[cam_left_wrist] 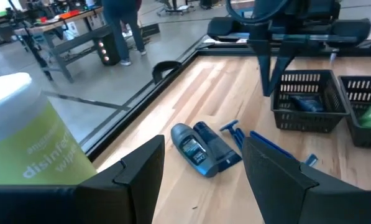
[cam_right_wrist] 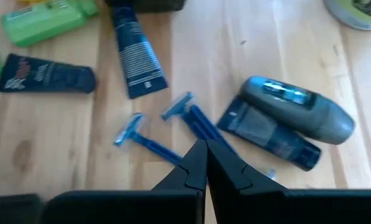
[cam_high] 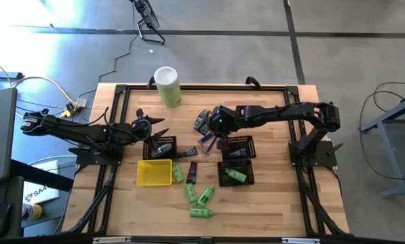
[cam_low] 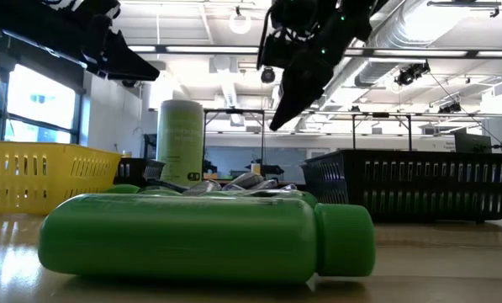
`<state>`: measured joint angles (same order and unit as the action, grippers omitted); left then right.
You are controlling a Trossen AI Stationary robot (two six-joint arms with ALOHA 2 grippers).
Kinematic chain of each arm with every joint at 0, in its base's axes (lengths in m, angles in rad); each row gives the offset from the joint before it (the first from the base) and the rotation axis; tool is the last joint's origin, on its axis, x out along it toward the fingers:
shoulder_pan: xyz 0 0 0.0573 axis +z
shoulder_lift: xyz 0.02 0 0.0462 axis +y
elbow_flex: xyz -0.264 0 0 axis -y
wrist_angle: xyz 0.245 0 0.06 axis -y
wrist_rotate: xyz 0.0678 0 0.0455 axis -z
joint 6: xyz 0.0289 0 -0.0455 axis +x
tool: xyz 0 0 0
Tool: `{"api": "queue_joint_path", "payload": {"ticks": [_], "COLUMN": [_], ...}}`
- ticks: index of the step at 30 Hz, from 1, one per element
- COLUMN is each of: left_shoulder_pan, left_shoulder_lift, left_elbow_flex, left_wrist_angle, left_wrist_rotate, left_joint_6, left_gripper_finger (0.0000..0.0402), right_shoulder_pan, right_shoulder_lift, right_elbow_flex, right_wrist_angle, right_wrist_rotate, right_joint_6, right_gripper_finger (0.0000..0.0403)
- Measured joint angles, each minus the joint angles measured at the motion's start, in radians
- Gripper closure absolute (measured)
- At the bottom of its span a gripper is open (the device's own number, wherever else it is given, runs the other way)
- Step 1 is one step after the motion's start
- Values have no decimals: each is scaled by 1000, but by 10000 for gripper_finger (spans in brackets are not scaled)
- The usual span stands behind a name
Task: Pick & Place Travel size toiletries
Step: Put the bottom blue razor into the yellow bin
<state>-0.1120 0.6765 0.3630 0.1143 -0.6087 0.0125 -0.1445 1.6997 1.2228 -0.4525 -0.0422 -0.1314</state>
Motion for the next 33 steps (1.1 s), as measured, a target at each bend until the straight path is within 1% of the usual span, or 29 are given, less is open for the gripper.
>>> {"api": "queue_joint_path", "payload": {"ticks": [6,12,20,26,30,33], "left_shoulder_pan": [0,0,0,0,0,0], "left_shoulder_lift": [0,0,0,0,0,0], "left_elbow_flex": [0,0,0,0,0,0], "left_wrist_angle": [0,0,14,17,18,18], "left_wrist_rotate": [0,0,0,-1,-1,-1], "left_joint_6": [-20,-18,-18,-9,-8,-7], "left_gripper_finger": [191,191,191,191,191,191], "right_shoulder_pan": [59,95,129,149,152,152], "right_shoulder_lift": [0,8,8,8,9,26], "right_elbow_flex": [30,55,63,63,63,64], "right_wrist_angle": [-51,-48,-35,18,50,71], "right_wrist_rotate": [67,66,69,66,16,17], "right_joint_6": [5,73,112,136,164,164], "right_gripper_finger": [401,401,401,401,401,401]}}
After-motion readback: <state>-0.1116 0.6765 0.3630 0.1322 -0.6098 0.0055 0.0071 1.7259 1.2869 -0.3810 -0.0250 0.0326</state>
